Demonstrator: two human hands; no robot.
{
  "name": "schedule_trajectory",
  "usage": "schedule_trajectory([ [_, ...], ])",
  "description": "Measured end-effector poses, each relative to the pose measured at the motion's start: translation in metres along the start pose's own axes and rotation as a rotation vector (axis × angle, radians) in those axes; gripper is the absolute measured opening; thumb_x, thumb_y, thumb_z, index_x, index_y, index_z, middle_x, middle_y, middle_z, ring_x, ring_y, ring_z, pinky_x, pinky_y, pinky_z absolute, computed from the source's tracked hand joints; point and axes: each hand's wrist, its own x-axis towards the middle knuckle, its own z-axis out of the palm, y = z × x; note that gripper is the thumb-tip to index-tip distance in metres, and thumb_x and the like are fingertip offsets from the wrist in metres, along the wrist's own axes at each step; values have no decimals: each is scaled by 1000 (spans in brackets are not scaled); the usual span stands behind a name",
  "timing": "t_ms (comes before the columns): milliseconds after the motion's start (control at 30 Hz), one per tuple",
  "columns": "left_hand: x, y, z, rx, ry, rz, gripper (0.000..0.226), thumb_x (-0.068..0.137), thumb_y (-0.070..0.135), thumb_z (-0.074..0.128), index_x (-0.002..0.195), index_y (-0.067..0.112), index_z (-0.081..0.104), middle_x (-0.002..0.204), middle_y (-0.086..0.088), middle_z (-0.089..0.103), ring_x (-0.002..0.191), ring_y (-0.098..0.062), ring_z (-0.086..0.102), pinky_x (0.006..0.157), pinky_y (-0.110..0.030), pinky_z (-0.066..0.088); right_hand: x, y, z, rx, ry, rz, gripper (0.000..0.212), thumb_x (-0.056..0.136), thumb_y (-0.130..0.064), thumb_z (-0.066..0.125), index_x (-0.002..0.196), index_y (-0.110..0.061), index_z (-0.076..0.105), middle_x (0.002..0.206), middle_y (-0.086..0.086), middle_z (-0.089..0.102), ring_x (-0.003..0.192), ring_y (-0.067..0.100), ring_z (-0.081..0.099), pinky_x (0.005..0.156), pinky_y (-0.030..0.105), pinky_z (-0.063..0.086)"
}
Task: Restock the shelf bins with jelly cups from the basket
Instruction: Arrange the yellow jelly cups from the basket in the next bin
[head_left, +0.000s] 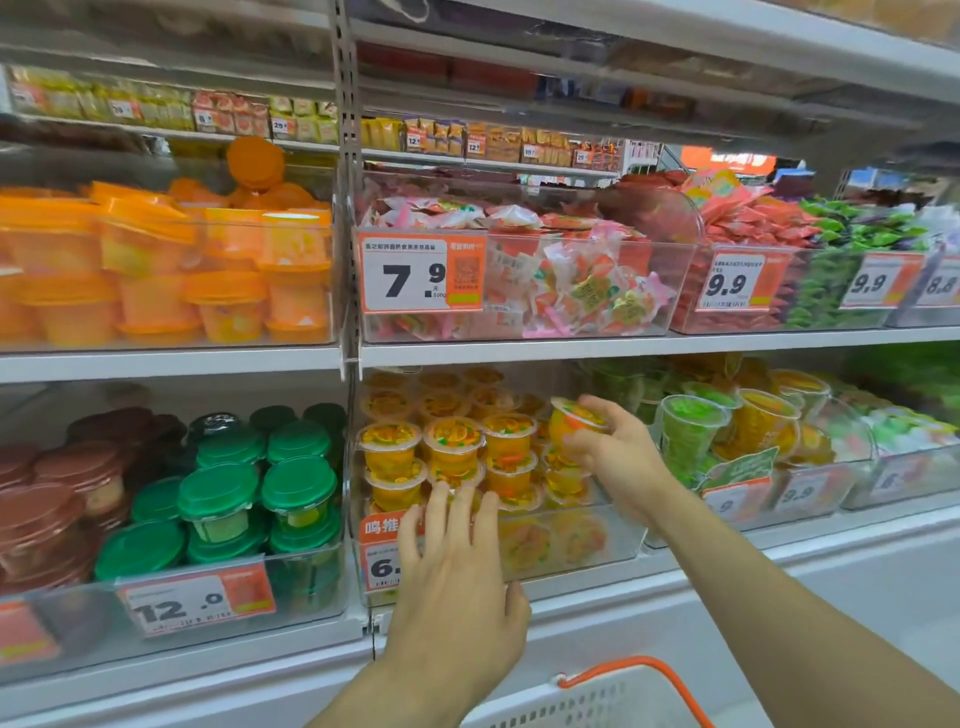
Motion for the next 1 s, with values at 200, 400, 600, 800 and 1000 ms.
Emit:
schedule_trajectory([
  [200,2,-14,20,50,-61,66,82,57,57,65,129,19,64,142,-5,54,132,-28,45,107,-47,23,58,9,12,-451,141,-105,69,83,-22,79,141,-10,44,128,8,60,119,28,57,100,35,46],
  [400,5,-26,37,69,58,140,70,36,53,66,100,25,77,123,-5,68,120,-26,46,98,-47,31,96,14,30,-607,173,-71,43,86,-31,76,123,-14,62,127,5,64,116,25,61,95,25,45],
  [600,10,-29,43,70,137,154,65,36,54,65,95,28,77,124,-3,68,120,-25,46,98,-46,31,121,18,43,-782,138,-21,59,86,-27,73,138,-8,51,140,10,55,129,27,53,108,30,44],
  [800,9,-32,44,93,203,157,55,37,53,65,87,32,76,125,-1,67,121,-23,45,101,-44,29,132,11,47,-1105,4,-139,61,94,-14,55,150,-13,34,149,13,43,134,30,44,110,35,41],
  [1000,6,-27,44,113,243,113,44,49,55,63,86,33,70,129,0,61,126,-23,45,105,-46,25,129,9,41,-1266,113,-254,39,90,-17,62,129,-19,58,128,6,61,121,28,57,98,34,48],
])
